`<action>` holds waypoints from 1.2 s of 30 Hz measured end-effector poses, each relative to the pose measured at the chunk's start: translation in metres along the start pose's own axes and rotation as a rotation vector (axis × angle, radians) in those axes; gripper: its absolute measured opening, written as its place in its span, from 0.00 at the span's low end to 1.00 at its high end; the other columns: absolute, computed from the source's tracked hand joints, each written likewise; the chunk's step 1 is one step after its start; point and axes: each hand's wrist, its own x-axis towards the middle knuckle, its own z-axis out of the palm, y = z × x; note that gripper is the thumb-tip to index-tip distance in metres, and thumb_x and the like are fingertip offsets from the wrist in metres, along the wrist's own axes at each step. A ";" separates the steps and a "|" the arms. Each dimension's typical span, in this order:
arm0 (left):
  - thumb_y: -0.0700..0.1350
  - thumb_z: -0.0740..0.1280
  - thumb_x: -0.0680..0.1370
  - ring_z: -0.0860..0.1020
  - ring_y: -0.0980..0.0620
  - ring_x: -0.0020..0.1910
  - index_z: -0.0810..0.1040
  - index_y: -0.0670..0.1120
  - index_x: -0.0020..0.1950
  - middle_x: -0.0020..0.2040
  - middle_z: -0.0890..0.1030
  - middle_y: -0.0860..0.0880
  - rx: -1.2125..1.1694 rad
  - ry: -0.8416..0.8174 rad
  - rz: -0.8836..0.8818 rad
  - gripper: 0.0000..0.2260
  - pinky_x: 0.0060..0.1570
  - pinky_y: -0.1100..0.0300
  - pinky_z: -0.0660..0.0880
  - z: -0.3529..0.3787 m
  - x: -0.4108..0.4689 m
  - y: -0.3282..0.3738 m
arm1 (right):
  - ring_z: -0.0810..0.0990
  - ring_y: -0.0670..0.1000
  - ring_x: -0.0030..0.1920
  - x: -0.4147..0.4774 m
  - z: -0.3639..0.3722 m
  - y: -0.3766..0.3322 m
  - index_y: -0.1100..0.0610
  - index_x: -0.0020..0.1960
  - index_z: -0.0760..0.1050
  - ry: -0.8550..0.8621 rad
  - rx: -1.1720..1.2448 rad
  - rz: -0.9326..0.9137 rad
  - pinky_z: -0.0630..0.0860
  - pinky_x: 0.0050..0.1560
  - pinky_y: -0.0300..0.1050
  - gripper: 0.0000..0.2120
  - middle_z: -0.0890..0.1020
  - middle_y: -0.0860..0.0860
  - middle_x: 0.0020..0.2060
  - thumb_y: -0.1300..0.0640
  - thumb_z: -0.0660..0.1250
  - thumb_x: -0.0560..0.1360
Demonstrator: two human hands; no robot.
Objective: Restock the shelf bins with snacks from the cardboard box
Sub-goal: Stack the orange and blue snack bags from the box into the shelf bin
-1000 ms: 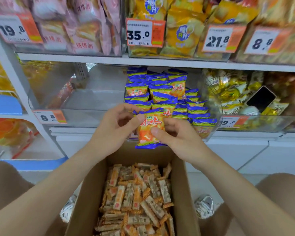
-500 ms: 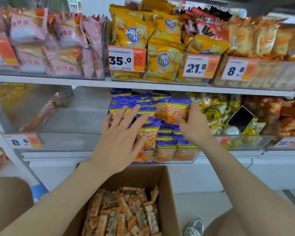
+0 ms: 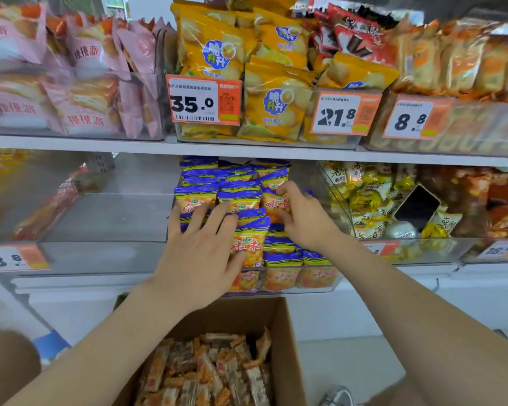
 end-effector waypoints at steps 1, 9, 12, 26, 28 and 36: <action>0.65 0.55 0.79 0.69 0.42 0.76 0.72 0.49 0.73 0.78 0.69 0.48 -0.005 0.000 -0.001 0.29 0.73 0.29 0.61 -0.001 0.000 0.000 | 0.75 0.59 0.53 0.000 0.002 0.002 0.48 0.70 0.67 0.037 -0.075 0.002 0.75 0.54 0.56 0.21 0.74 0.55 0.54 0.54 0.69 0.81; 0.70 0.48 0.81 0.52 0.40 0.84 0.58 0.48 0.85 0.85 0.56 0.45 -0.063 0.106 -0.111 0.38 0.79 0.32 0.50 -0.002 -0.013 -0.006 | 0.70 0.58 0.73 -0.032 -0.009 -0.040 0.60 0.74 0.73 0.391 0.079 -0.078 0.68 0.74 0.59 0.29 0.74 0.59 0.72 0.46 0.52 0.81; 0.61 0.50 0.82 0.49 0.42 0.85 0.56 0.45 0.85 0.86 0.53 0.44 -0.089 0.170 -0.110 0.34 0.80 0.33 0.51 -0.002 -0.008 -0.020 | 0.59 0.64 0.82 -0.048 0.012 -0.071 0.55 0.80 0.67 0.390 -0.116 -0.268 0.55 0.81 0.64 0.31 0.67 0.60 0.80 0.41 0.52 0.84; 0.60 0.39 0.82 0.51 0.48 0.85 0.53 0.51 0.86 0.86 0.54 0.51 -0.056 -0.091 -0.113 0.33 0.77 0.36 0.59 0.025 0.036 -0.054 | 0.41 0.66 0.83 0.015 0.052 -0.073 0.45 0.85 0.50 -0.014 -0.150 -0.049 0.41 0.81 0.69 0.30 0.46 0.55 0.85 0.36 0.44 0.86; 0.62 0.41 0.81 0.49 0.50 0.85 0.52 0.53 0.86 0.86 0.52 0.53 -0.136 -0.103 -0.130 0.33 0.79 0.38 0.56 0.020 0.038 -0.056 | 0.39 0.65 0.83 0.014 0.045 -0.072 0.43 0.85 0.49 -0.060 -0.135 -0.057 0.39 0.81 0.69 0.31 0.44 0.54 0.85 0.34 0.43 0.85; 0.57 0.49 0.84 0.57 0.42 0.83 0.60 0.40 0.83 0.83 0.60 0.40 -0.099 0.200 0.052 0.32 0.81 0.42 0.55 0.002 0.036 0.009 | 0.56 0.63 0.82 0.012 0.014 -0.037 0.60 0.79 0.66 0.243 -0.118 -0.045 0.51 0.82 0.61 0.37 0.66 0.63 0.79 0.42 0.36 0.82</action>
